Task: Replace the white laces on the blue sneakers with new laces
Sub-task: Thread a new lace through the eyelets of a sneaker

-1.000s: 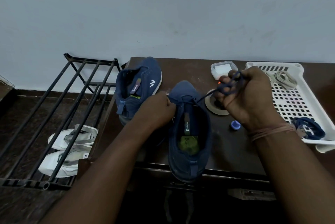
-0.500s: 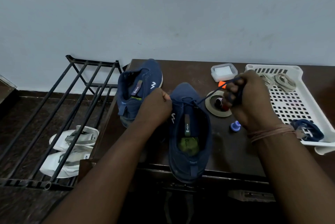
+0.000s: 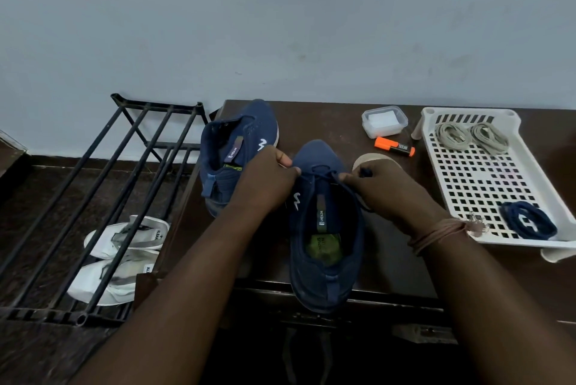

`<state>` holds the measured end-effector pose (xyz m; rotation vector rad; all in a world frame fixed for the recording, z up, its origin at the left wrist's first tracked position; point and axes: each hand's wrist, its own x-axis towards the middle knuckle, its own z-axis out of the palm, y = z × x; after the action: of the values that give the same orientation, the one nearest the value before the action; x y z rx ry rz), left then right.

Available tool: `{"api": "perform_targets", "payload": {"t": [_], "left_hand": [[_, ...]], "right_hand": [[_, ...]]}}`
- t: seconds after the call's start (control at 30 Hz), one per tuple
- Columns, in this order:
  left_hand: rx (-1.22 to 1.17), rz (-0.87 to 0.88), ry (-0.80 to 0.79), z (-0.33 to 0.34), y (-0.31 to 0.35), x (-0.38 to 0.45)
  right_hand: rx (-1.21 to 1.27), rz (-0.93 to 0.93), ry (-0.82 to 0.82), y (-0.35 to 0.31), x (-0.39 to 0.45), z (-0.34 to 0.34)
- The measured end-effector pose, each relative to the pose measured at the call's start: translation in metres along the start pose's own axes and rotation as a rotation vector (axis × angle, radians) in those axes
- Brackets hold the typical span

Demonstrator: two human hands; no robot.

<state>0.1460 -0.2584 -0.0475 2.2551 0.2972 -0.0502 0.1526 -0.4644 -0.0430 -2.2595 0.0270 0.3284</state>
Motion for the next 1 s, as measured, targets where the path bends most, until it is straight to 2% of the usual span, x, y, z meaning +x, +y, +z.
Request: {"api": "perform_targets", "payload": {"t": [0.07,0.17,0.23,0.27,0.33,0.43,0.53,0.67,0.83,1.0], "left_hand": [[-0.031,0.024,0.011,-0.001,0.002,0.0],[-0.1,0.037,0.055,-0.003,0.005,0.0],[-0.12,0.04,0.09,-0.003,0.007,-0.001],[-0.125,0.043,0.099,-0.003,0.008,-0.001],[-0.114,0.039,0.072,-0.002,0.008,-0.002],[0.019,0.011,-0.067,-0.001,0.007,-0.005],[0.108,0.032,-0.137,0.001,0.006,-0.007],[0.077,0.075,-0.077,0.0,0.008,-0.006],[0.086,0.068,-0.039,0.0,0.005,-0.004],[0.21,0.146,0.064,-0.007,0.004,-0.002]], "right_hand": [[0.104,0.047,0.058,0.0,0.003,-0.004],[0.46,0.084,0.264,-0.005,0.007,-0.012],[0.649,0.113,0.299,-0.007,0.005,-0.016],[0.648,0.091,0.266,-0.008,0.003,-0.015],[0.473,-0.018,0.216,-0.004,0.002,-0.009],[0.188,-0.052,0.174,0.003,0.002,-0.002],[0.183,-0.026,0.094,0.002,0.002,0.001],[0.316,-0.031,0.098,-0.003,0.001,0.001],[0.166,-0.035,0.145,0.005,0.003,-0.001],[-0.021,0.015,0.185,0.013,0.004,-0.012]]}}
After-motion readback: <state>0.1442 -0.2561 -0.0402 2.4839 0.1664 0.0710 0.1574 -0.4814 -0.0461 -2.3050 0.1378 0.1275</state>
